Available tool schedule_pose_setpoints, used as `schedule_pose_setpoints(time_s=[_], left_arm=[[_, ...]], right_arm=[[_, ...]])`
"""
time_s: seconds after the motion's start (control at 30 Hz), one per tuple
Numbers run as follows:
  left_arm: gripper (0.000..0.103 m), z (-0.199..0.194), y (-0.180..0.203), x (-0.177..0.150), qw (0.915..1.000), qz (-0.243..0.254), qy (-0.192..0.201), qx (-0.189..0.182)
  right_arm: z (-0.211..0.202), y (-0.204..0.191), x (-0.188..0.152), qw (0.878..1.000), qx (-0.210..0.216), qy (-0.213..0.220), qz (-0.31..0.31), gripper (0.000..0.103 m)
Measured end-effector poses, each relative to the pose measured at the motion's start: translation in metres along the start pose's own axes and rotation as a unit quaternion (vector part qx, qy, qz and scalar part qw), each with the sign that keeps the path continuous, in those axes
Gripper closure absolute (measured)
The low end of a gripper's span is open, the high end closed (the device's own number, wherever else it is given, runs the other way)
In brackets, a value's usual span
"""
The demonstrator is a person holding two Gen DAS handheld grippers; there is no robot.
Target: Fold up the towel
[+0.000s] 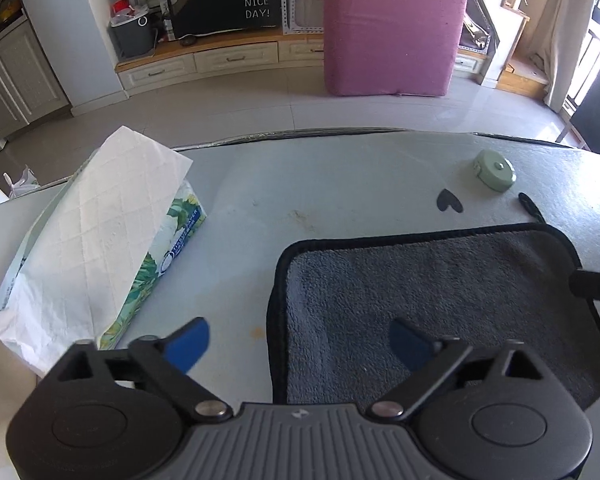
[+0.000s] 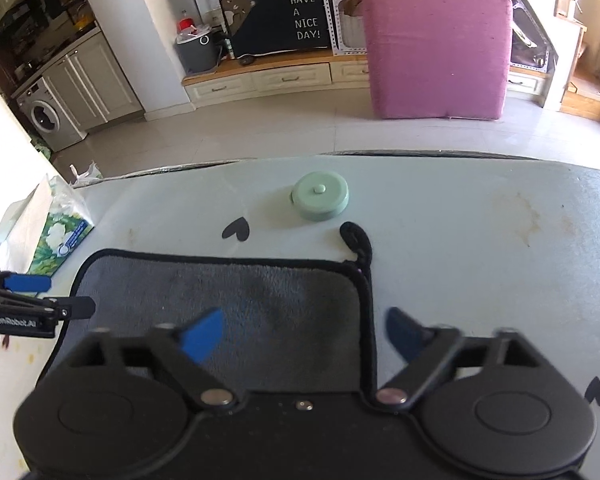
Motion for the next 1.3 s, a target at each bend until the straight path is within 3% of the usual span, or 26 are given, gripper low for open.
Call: schedule_pose_setpoints(time_s=[0.57,1.3], left_arm=[[0.000,-0.035,0.006,-0.019,0.9995,-0.012,0.017,-0.023],[0.000,-0.132,0.022,-0.060,0.9968,-0.008,0.068,-0.041]], right_arm=[[-0.034,0.002,-0.020,1.000,-0.003,0.008,0.008,0.000],[-0.122,-0.013,-0.053,0.999,0.002,0.050,0.018,0.000]])
Point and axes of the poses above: each gripper's, at about its wrist camera, not at the fingertips, and z roughly the way its jaws point, y to its right, x to its top, the point moved 10 cm from there along z, roughly the way its jaws point, and after that the axes turned 9 degrees about -y, right-handed, at the moved point
